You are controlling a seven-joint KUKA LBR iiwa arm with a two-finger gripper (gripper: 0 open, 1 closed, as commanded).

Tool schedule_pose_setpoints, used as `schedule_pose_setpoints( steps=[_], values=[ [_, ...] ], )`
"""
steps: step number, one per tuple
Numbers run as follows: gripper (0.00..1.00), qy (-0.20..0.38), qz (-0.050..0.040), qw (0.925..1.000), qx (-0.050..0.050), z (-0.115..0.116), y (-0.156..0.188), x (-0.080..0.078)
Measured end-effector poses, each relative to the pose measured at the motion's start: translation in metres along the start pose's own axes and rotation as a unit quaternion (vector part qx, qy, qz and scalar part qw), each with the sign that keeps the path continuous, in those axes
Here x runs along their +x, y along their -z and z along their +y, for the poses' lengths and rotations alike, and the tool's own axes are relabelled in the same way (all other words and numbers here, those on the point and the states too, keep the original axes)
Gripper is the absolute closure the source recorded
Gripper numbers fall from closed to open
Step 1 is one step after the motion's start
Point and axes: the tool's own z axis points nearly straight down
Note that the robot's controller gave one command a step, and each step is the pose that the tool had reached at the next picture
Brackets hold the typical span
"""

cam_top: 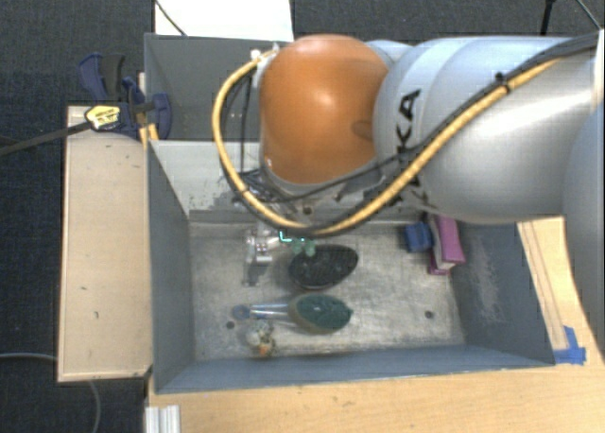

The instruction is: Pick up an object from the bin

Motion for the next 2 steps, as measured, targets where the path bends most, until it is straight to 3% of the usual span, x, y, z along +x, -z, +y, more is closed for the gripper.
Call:
schedule_pose_setpoints(
  steps=[1, 2],
  values=[
    [0.00, 0.108, -0.0059, 0.9941, -0.003, -0.048, -0.170, 0.041],
    [0.00, 0.057, -0.0053, 0.9984, 0.000, -0.090, -0.143, 0.038]
  ],
)
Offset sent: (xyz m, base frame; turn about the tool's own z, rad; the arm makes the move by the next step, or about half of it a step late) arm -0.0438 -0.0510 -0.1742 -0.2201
